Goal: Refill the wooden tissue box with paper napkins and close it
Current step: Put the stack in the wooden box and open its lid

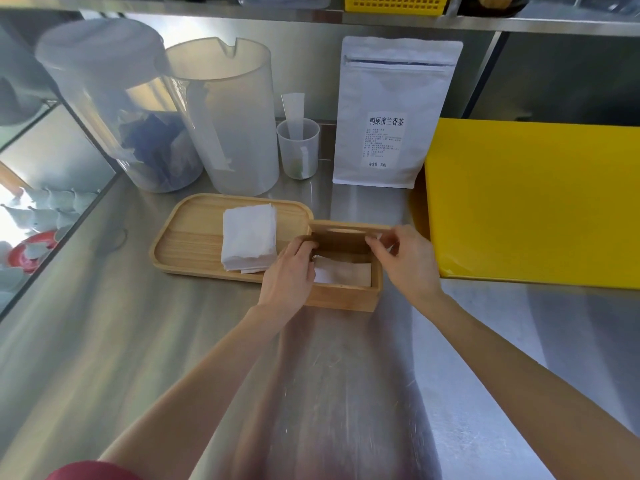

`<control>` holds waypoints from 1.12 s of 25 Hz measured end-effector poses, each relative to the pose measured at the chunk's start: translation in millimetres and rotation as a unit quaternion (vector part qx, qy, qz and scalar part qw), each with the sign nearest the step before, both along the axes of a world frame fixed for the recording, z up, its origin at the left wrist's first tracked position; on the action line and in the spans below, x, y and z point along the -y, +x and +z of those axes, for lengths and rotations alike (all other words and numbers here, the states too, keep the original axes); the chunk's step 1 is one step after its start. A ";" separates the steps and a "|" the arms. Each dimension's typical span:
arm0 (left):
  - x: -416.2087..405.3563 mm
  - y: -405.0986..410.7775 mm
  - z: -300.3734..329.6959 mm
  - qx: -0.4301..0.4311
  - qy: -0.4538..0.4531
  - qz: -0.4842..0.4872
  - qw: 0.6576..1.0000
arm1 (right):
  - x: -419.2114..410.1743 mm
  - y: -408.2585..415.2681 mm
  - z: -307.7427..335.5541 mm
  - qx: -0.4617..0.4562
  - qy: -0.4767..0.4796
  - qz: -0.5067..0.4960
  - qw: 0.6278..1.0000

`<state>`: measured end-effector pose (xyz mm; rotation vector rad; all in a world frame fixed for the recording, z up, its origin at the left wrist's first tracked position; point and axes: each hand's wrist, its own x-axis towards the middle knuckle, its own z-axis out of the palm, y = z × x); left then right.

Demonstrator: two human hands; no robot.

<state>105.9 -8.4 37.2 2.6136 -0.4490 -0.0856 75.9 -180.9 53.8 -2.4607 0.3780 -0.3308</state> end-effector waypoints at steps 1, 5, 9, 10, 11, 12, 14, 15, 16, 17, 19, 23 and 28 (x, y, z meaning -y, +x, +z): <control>-0.6 -1.4 -1.9 0.001 -0.006 0.009 1.000 | 0.1 1.7 4.3 0.016 0.018 -0.012 1.000; -0.7 -4.7 -7.3 0.010 -0.007 0.036 0.999 | 3.8 16.4 21.4 0.047 0.058 -0.008 0.997; -0.2 -6.5 -9.8 0.011 -0.015 0.041 0.999 | 9.1 34.4 28.9 0.029 0.025 0.000 0.999; -0.1 -7.2 -10.2 0.011 -0.013 0.043 0.999 | 10.4 38.8 29.8 0.023 0.021 -0.002 1.000; 0.3 -7.6 -10.4 0.011 -0.012 0.044 0.999 | 11.1 42.8 30.4 0.014 0.018 -0.004 1.000; 0.4 -7.8 -10.9 0.012 -0.012 0.044 0.999 | 11.9 46.3 30.4 0.006 0.016 -0.006 1.000; 0.7 -7.4 -11.4 0.010 -0.010 0.043 0.999 | 13.1 50.3 30.1 -0.007 0.018 -0.011 1.000; 0.9 -7.5 -11.3 0.009 -0.009 0.044 0.999 | 13.5 50.8 28.7 -0.013 0.022 -0.012 1.000; 0.9 -7.7 -11.1 0.008 -0.009 0.045 0.999 | 13.9 50.4 26.9 -0.018 0.027 -0.010 0.999; 0.7 -8.0 -10.8 0.008 -0.009 0.047 0.999 | 13.9 49.0 25.1 -0.025 0.031 -0.010 0.999; -0.1 -8.3 -8.6 0.001 -0.017 0.046 0.999 | 12.7 44.3 23.2 -0.033 0.035 -0.011 0.999; -6.1 -9.4 0.0 -0.022 -0.033 0.044 0.998 | 3.8 31.4 30.8 -0.016 0.057 -0.015 0.998; -27.6 -15.9 21.0 -0.033 -0.075 0.065 0.995 | -29.3 17.1 44.2 0.058 0.099 0.018 0.993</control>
